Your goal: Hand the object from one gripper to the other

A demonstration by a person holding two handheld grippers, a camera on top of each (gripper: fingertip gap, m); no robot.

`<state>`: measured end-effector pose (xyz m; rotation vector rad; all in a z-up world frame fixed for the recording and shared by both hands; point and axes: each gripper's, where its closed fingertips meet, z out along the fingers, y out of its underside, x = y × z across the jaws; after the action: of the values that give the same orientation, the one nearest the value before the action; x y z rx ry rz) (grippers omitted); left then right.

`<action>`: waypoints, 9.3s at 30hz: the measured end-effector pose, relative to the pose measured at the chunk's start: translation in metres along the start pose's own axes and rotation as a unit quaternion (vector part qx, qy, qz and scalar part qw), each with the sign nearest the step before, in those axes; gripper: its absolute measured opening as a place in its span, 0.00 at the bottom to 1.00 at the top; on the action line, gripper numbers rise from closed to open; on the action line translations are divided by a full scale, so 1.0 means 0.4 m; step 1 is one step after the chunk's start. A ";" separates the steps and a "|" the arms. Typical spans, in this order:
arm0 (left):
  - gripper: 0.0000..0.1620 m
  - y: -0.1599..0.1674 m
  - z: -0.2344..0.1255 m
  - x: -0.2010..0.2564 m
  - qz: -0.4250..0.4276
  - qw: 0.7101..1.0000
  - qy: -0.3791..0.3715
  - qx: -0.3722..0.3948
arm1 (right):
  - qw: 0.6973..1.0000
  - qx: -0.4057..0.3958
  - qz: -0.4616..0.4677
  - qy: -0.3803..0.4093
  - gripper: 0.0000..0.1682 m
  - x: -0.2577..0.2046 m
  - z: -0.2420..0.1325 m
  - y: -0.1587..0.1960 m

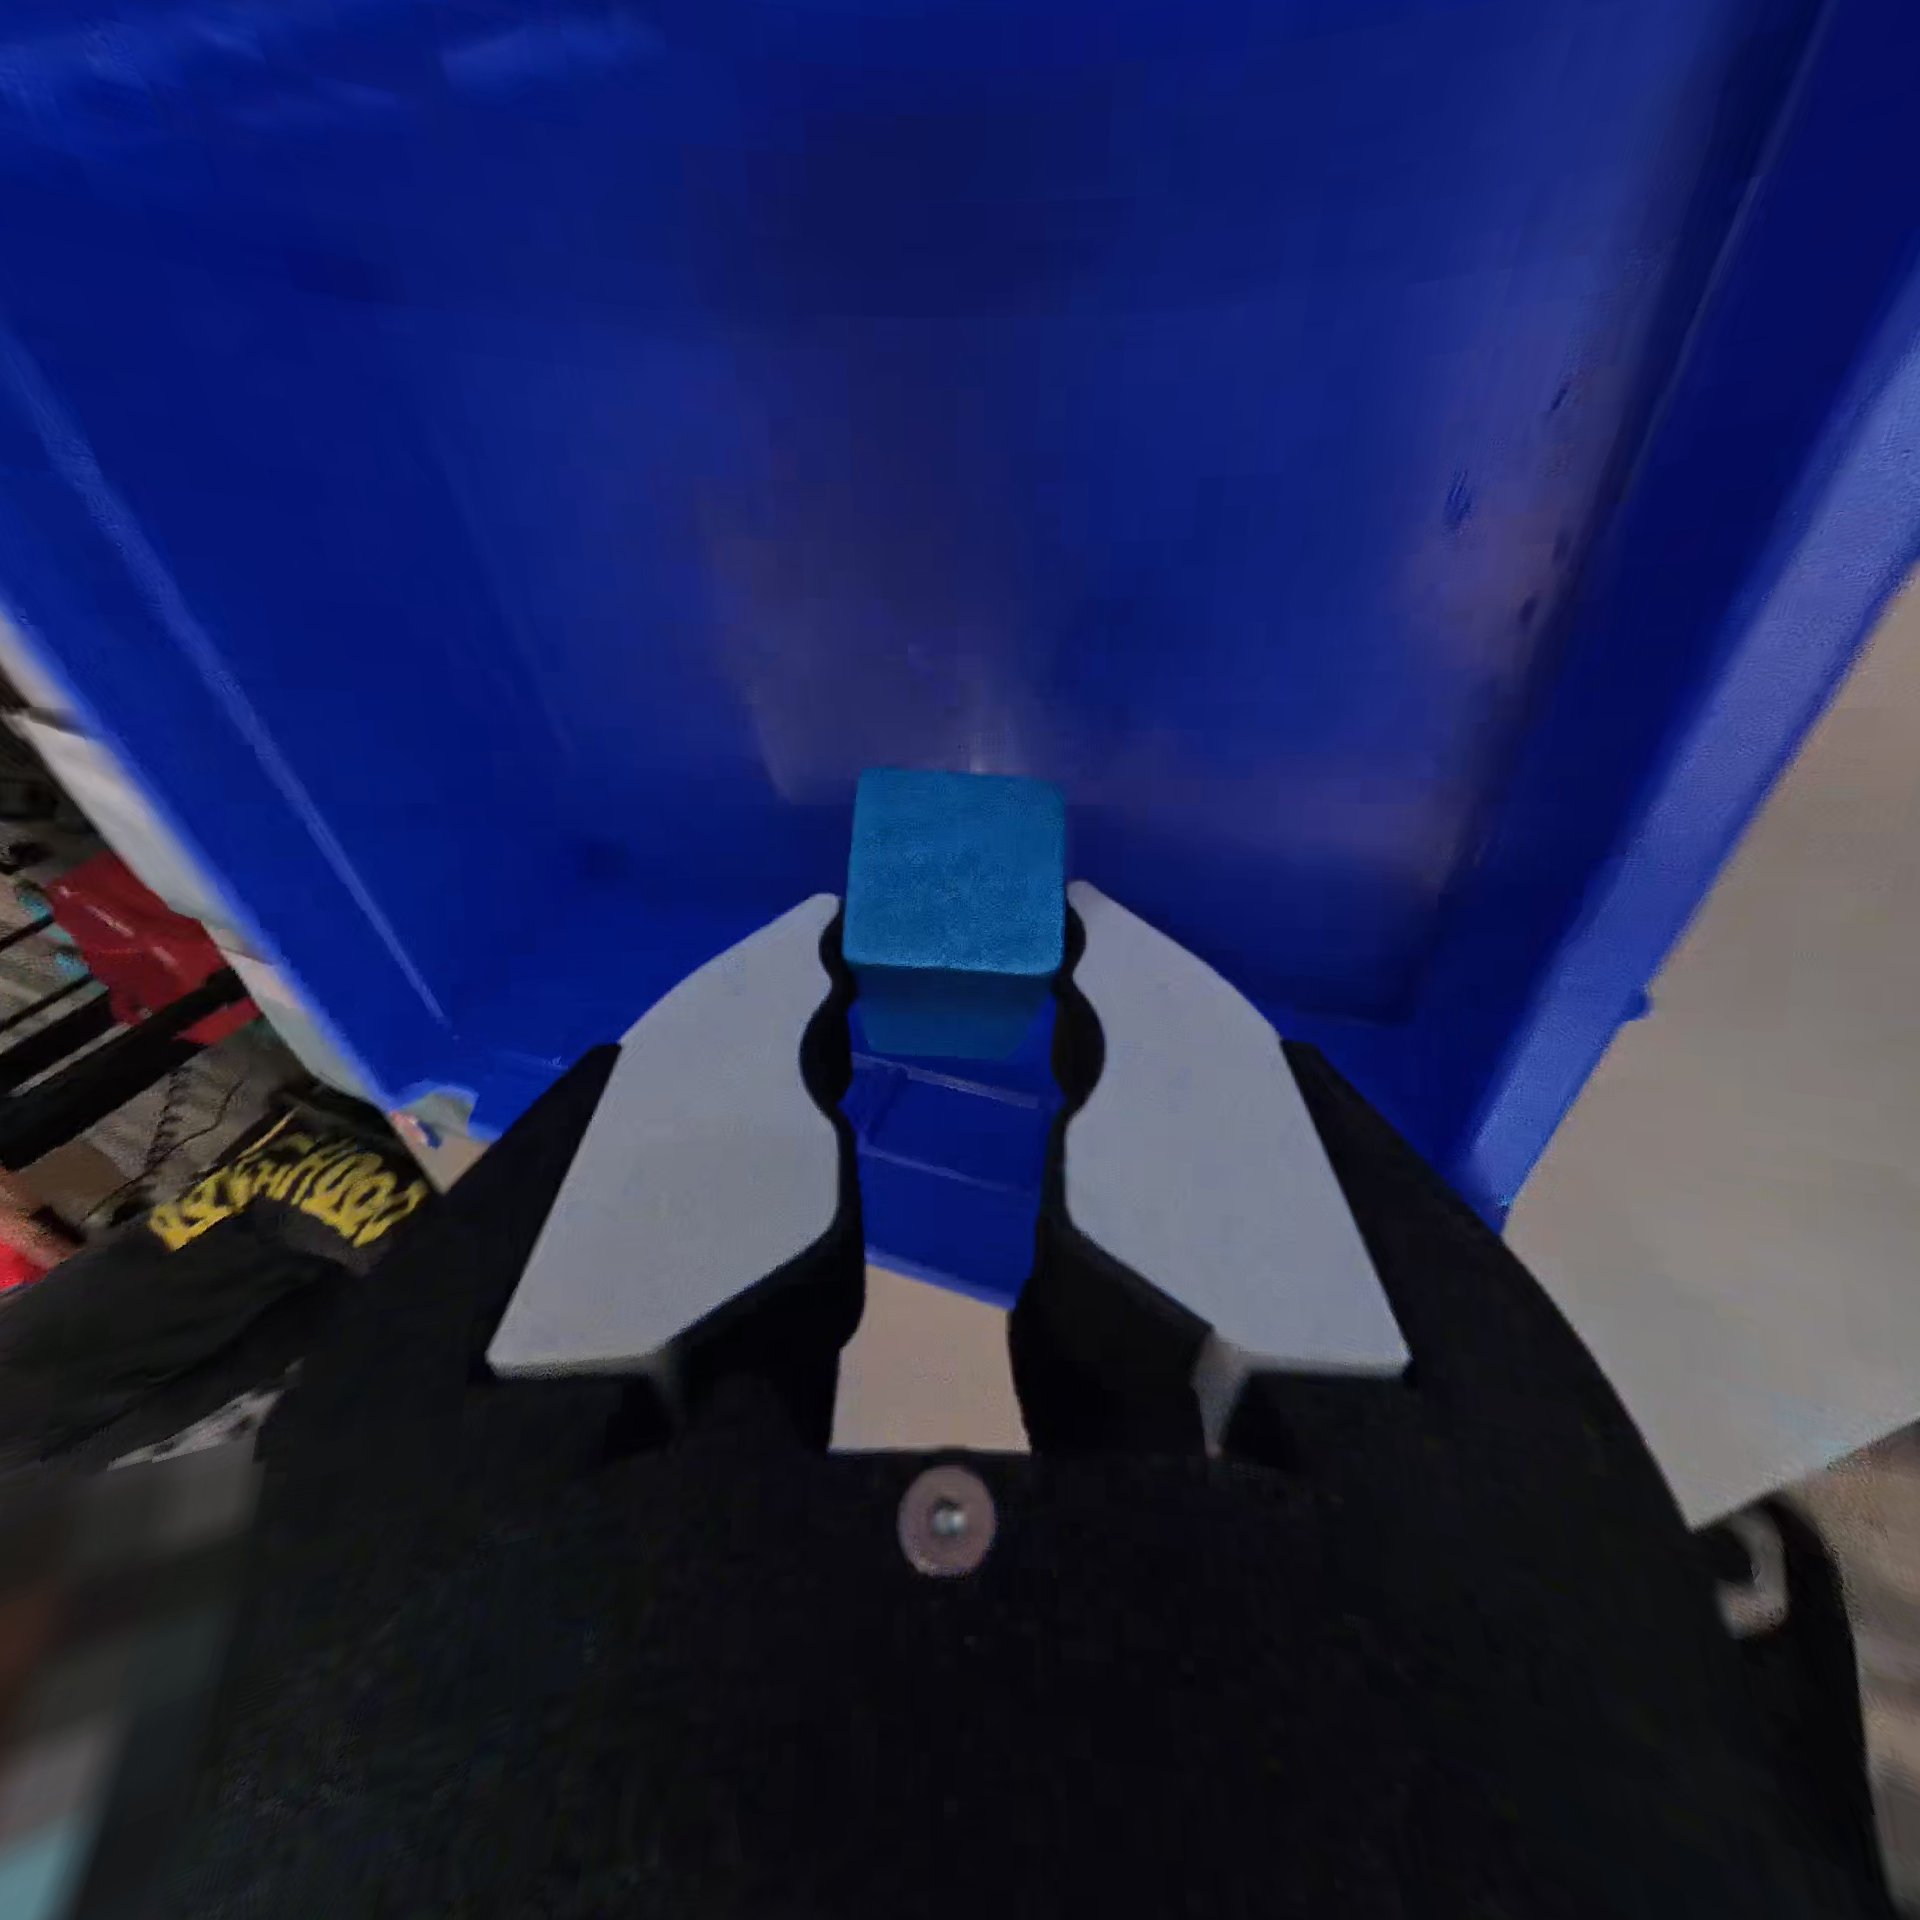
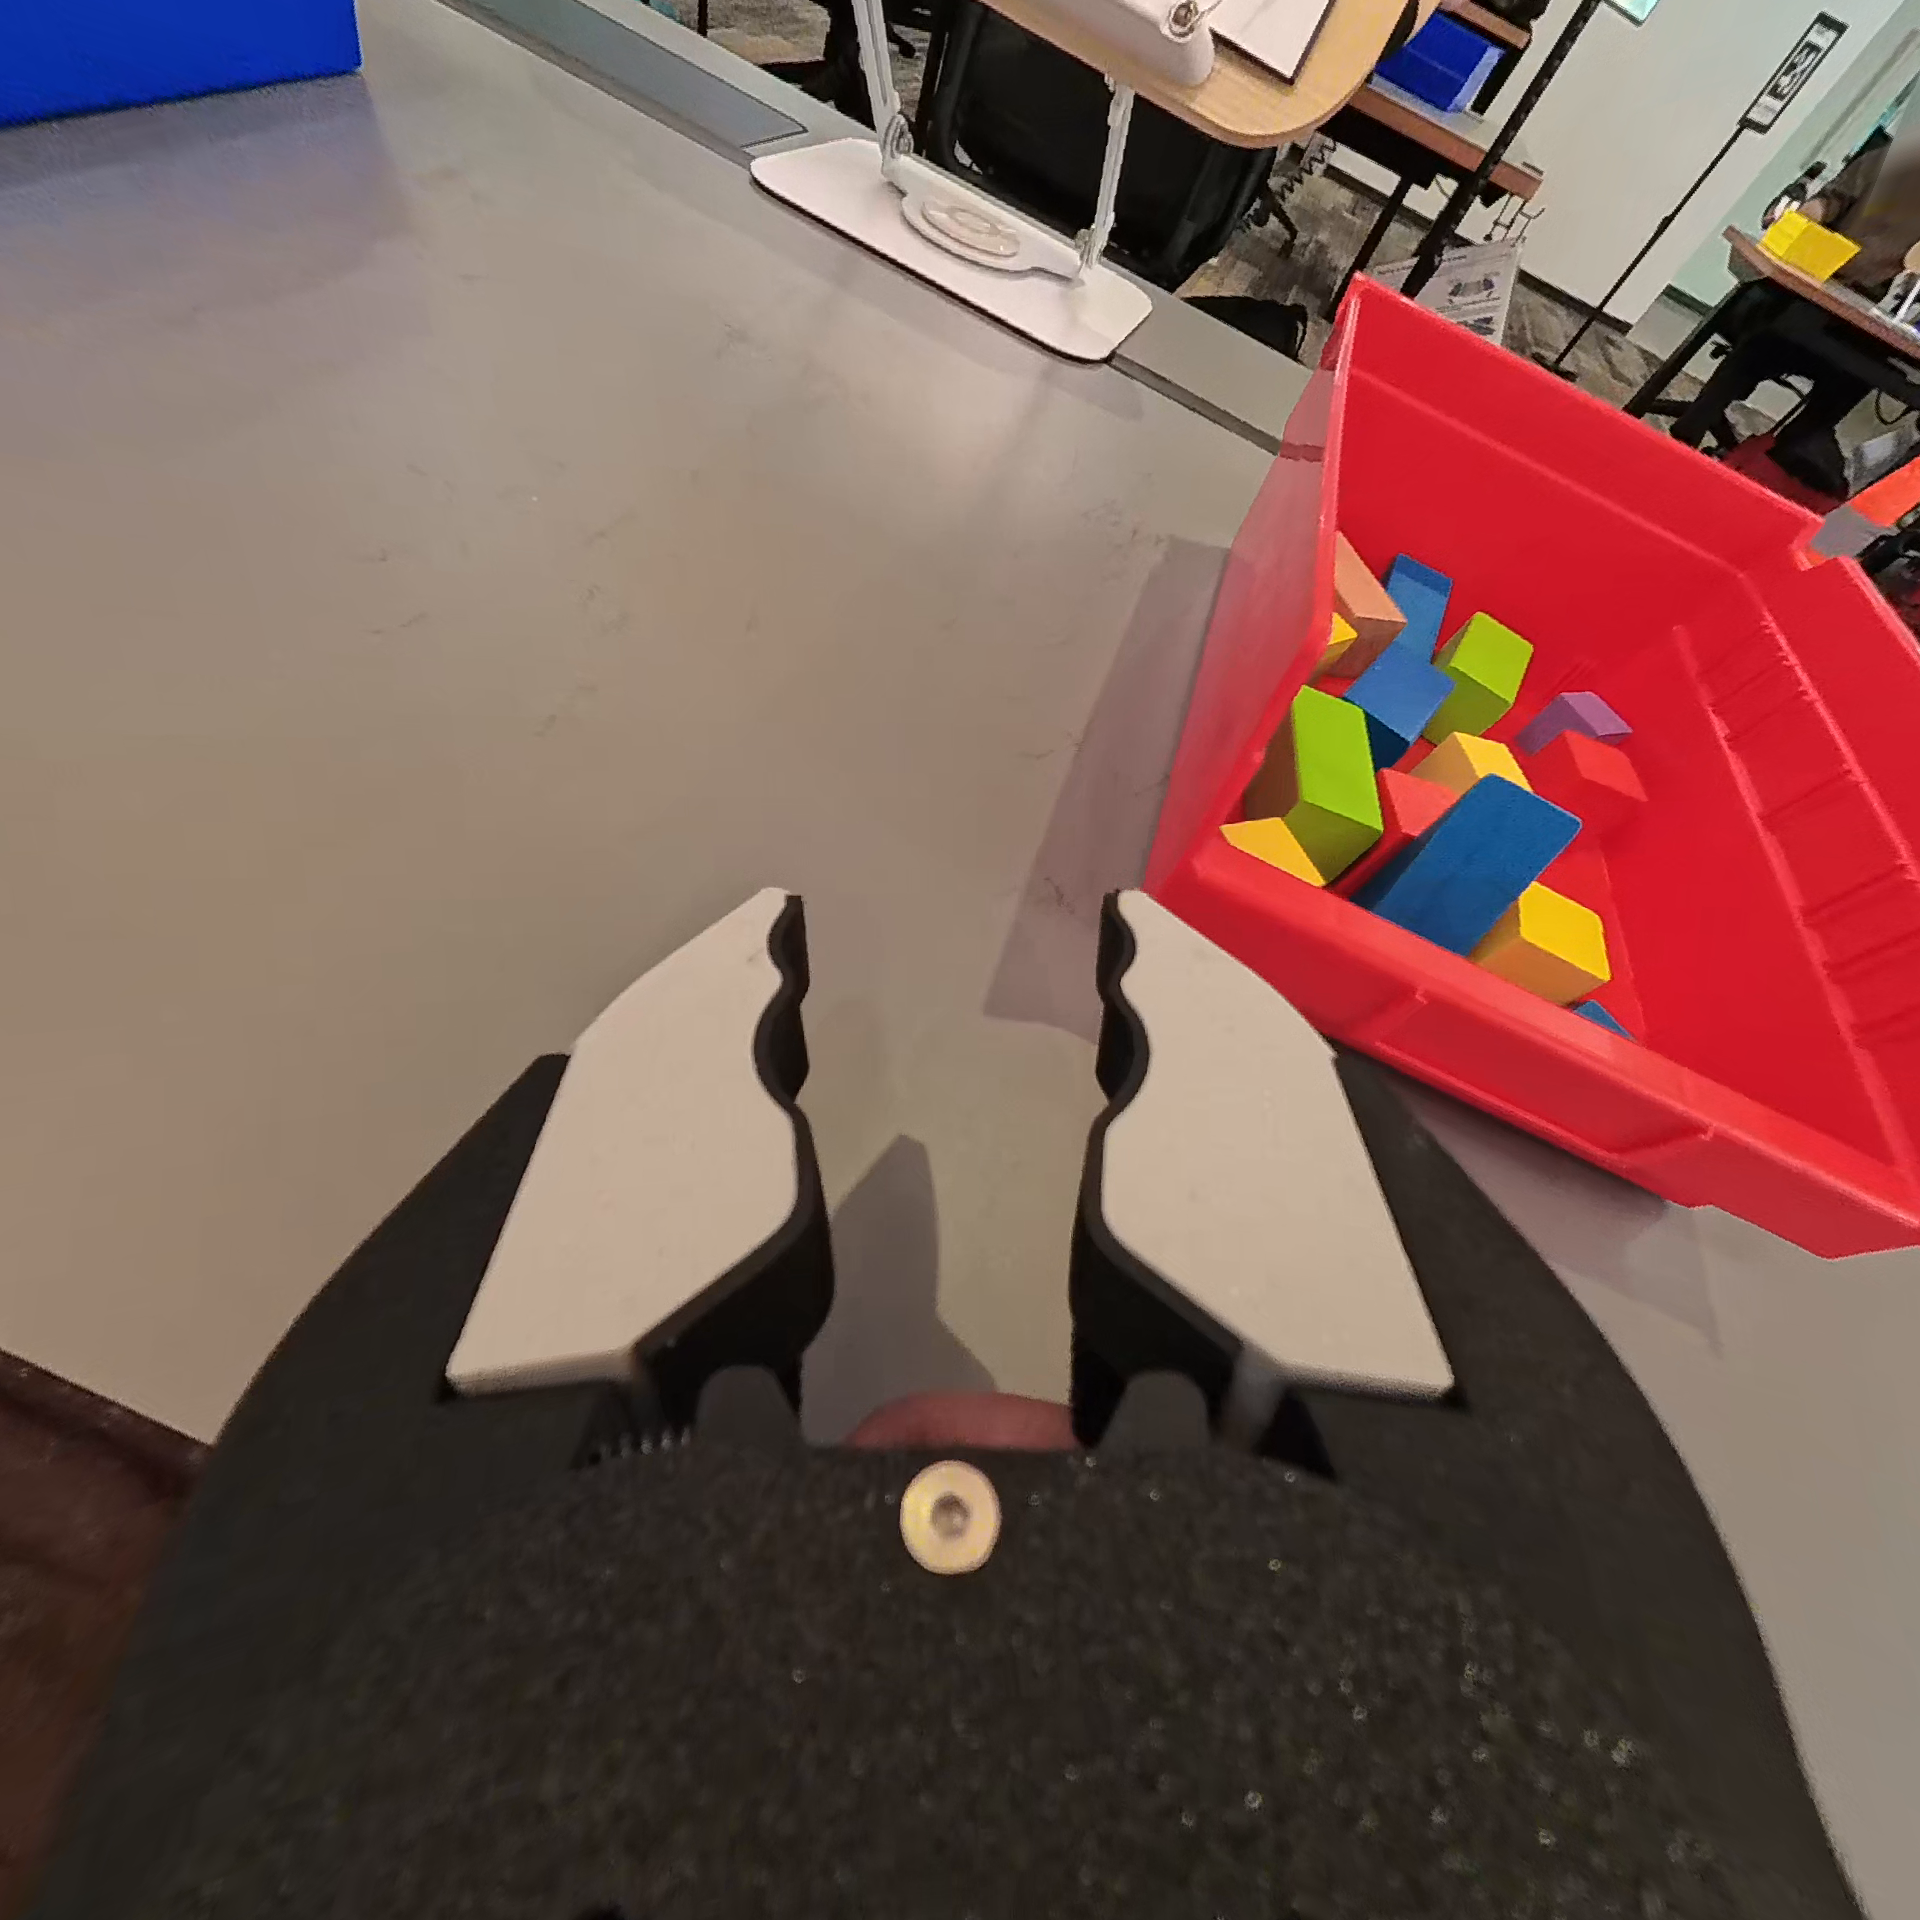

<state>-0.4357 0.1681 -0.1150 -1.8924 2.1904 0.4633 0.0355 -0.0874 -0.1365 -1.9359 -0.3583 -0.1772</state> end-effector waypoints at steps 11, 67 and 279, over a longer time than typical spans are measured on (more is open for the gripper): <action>0.22 -0.362 -0.308 0.010 -0.112 0.900 0.092 0.412 | 0.971 0.082 -0.037 -0.220 0.30 -0.142 0.097 -0.184; 0.48 -0.594 -0.441 0.549 -0.265 0.723 0.100 0.630 | 0.776 -0.629 -0.004 -0.043 0.20 0.540 0.275 0.173; 0.06 -1.334 -0.190 0.143 -0.511 0.755 -0.136 0.389 | 0.978 0.000 0.199 0.057 0.03 0.589 0.109 0.093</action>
<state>0.0858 0.0200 -0.1176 -1.9306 0.6737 -0.3288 0.2680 -0.0213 -0.1176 -1.9456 0.1091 -0.0240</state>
